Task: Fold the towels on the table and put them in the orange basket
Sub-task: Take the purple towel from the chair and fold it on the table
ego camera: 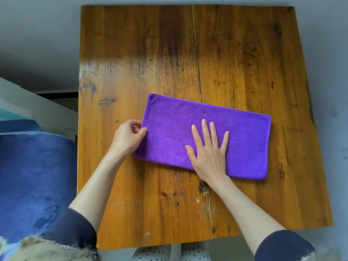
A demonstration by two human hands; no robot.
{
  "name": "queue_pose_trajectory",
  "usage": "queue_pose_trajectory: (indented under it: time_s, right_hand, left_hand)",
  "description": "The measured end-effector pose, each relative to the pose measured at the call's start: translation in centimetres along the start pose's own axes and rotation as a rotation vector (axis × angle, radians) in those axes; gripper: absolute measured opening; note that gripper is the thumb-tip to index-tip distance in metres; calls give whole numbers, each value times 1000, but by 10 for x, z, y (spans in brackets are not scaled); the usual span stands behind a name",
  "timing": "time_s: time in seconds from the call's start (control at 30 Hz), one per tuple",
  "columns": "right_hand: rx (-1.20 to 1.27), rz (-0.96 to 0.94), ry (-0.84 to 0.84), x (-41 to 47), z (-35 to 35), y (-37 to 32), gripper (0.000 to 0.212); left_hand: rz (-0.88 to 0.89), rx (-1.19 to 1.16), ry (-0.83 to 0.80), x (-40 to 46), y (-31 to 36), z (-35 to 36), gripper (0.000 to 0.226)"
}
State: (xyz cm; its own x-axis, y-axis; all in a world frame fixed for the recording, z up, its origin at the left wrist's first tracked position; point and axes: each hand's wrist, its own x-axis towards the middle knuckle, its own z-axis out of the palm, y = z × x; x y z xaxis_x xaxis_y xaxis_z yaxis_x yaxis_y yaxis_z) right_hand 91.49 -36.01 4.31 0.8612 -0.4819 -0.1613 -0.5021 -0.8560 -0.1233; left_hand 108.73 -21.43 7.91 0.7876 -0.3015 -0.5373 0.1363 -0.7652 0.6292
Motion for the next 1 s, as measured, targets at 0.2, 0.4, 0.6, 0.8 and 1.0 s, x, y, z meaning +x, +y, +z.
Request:
queue_pose_trajectory:
  time_s: [0.2, 0.4, 0.6, 0.8, 1.0]
  right_hand:
    - [-36, 4, -34, 25, -4, -2, 62]
    - [-10, 3, -61, 56, -6, -30, 62]
    - [215, 1, 6, 45, -29, -22, 58]
    - [512, 118, 199, -5, -49, 40, 34]
    - [951, 455, 36, -31, -46, 97, 22]
  left_hand:
    - [-24, -173, -169, 10, 6, -19, 19]
    - [20, -253, -33, 20, 31, -46, 25]
    - [62, -269, -71, -3, 70, -44, 27]
    - [150, -274, -127, -31, 119, 5, 43]
    - [453, 106, -115, -54, 141, 93, 50]
